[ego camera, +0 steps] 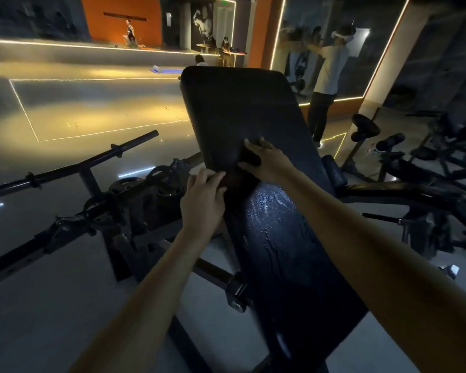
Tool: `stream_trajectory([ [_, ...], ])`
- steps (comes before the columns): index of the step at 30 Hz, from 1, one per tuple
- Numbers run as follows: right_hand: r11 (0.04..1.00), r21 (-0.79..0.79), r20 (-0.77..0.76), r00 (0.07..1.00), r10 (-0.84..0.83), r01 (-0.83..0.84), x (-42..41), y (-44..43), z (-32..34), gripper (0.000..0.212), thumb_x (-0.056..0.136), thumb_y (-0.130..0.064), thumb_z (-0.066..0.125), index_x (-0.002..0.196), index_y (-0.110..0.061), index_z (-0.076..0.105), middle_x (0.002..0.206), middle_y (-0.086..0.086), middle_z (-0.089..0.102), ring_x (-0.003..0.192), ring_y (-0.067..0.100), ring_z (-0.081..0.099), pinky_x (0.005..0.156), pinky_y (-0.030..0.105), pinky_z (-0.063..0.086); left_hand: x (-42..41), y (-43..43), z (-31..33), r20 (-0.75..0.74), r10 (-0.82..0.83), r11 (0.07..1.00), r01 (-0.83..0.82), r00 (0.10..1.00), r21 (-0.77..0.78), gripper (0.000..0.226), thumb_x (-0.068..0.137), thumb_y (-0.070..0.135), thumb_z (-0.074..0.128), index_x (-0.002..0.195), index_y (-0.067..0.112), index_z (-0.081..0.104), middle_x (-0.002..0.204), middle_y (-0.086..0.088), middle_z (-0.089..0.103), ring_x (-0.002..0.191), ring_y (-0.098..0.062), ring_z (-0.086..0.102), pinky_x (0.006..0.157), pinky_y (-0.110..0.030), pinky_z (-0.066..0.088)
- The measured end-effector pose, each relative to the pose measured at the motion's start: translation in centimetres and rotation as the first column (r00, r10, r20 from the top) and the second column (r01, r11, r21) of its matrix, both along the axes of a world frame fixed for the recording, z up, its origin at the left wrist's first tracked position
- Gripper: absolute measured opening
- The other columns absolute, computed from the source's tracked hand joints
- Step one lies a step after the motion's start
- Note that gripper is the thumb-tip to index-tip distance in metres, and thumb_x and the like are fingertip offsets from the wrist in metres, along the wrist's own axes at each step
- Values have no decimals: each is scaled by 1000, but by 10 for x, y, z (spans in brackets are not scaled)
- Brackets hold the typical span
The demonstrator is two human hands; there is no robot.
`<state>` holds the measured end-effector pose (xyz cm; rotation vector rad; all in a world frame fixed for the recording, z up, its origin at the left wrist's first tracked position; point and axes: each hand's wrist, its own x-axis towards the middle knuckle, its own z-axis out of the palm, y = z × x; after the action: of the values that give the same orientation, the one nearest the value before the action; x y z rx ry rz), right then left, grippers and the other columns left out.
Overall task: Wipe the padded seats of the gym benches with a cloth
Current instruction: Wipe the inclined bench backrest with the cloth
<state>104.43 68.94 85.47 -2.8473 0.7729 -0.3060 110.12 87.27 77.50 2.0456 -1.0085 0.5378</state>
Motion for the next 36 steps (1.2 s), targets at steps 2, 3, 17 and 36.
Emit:
stream_trajectory([
  [2,1000,-9,18,1000,-9,9,-3,3,-8,72,95,-52,57,156,-34,23,163,17,15,147,38,23,116,41,27,1,-4,5,14,4,1000,-4,1000,15,34,90,21,65,124,17,64,114,1,54,108,-27,52,64,-42,57],
  [3,1000,-9,26,1000,-13,13,-4,4,-9,72,95,-52,57,156,-34,23,163,17,15,147,38,23,116,40,27,-4,-2,2,37,-8,1000,7,999,24,34,90,20,65,123,17,64,113,0,54,106,-27,52,62,-41,57],
  [17,999,-22,17,999,-36,36,-2,9,-9,71,95,-55,53,156,-31,24,162,16,21,147,32,26,116,42,26,-75,20,-60,84,-142,984,131,986,122,40,74,15,80,112,20,68,105,-1,59,94,-26,59,46,-32,53],
  [36,999,-38,-69,998,0,-3,-11,-7,-16,77,91,-64,53,155,-42,16,166,4,9,149,31,20,112,56,34,-70,11,-56,222,-63,992,36,973,121,38,73,11,79,109,20,70,100,1,62,92,-20,45,44,-28,46],
])
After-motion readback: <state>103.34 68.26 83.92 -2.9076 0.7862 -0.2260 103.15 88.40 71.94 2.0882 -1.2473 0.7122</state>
